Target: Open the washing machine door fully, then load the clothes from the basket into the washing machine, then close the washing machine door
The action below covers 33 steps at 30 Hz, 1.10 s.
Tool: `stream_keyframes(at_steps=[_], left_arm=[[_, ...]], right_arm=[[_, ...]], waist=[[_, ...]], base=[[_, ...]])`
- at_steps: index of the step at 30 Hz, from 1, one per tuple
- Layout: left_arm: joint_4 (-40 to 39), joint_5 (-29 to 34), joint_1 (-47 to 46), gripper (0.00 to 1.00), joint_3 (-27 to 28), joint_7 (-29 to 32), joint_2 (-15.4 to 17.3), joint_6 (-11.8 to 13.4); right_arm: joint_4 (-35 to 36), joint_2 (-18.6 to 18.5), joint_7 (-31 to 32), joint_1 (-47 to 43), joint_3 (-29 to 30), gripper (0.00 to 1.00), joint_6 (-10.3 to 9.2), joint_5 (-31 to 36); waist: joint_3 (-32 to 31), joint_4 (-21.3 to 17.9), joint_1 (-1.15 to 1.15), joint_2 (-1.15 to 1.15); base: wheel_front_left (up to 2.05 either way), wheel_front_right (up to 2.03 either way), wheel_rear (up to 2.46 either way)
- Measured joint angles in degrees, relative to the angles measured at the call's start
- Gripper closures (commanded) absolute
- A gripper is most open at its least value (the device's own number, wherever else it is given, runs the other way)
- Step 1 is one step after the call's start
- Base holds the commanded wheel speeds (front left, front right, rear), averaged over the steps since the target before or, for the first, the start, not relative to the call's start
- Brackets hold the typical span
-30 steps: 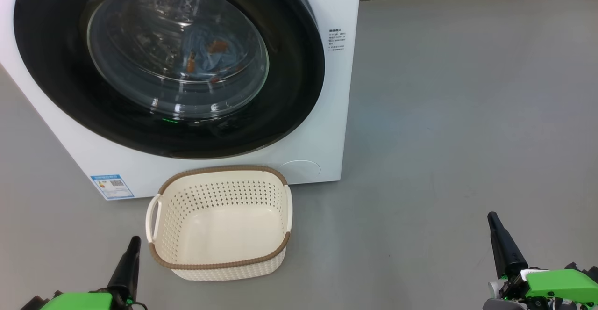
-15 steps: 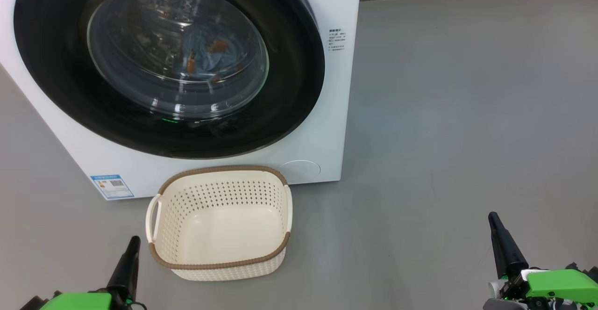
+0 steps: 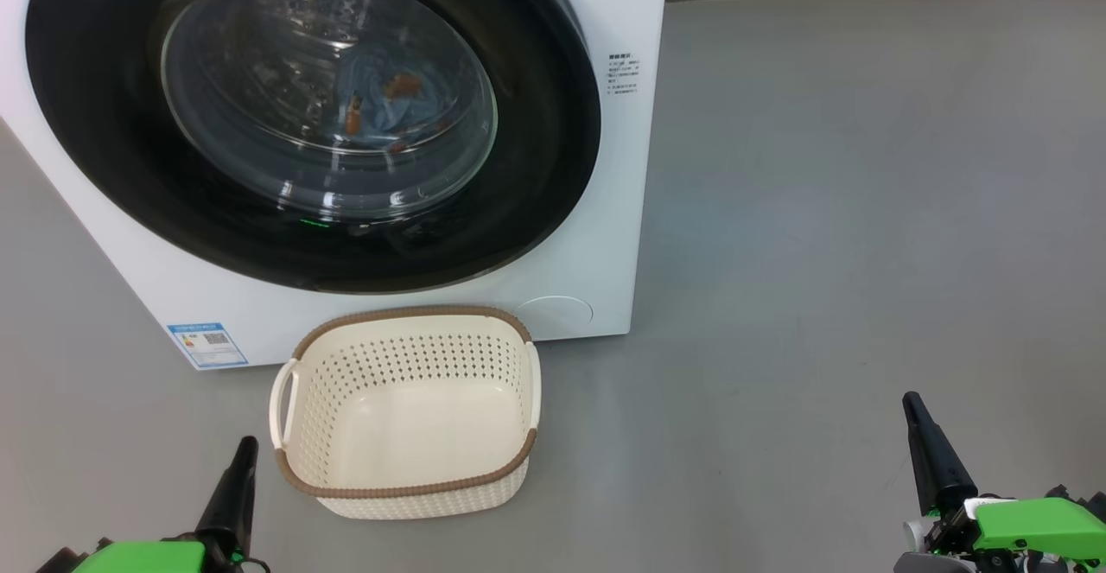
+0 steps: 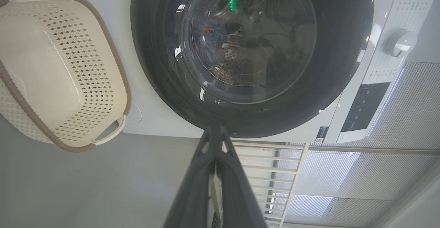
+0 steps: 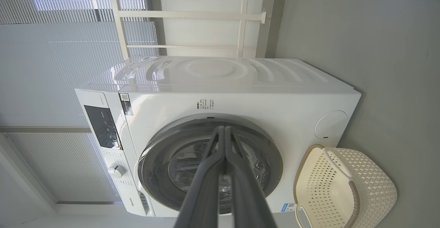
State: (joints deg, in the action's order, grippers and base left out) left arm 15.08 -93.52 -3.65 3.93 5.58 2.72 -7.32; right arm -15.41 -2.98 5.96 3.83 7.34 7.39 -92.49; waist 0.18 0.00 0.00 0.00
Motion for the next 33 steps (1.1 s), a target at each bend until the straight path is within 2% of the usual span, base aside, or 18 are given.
stream_keyframes(at_steps=[33], left_arm=[[0.01, 0.43, -0.01, 1.0, 0.21, 0.32, -0.15, 0.0]], right_arm=[[-0.01, 0.07, 0.01, 0.0, 0.18, 1.0, 0.0, 0.07]], waist=[[0.0, 0.0, 0.0, 0.0]], base=[[0.0, 0.0, 0.0]])
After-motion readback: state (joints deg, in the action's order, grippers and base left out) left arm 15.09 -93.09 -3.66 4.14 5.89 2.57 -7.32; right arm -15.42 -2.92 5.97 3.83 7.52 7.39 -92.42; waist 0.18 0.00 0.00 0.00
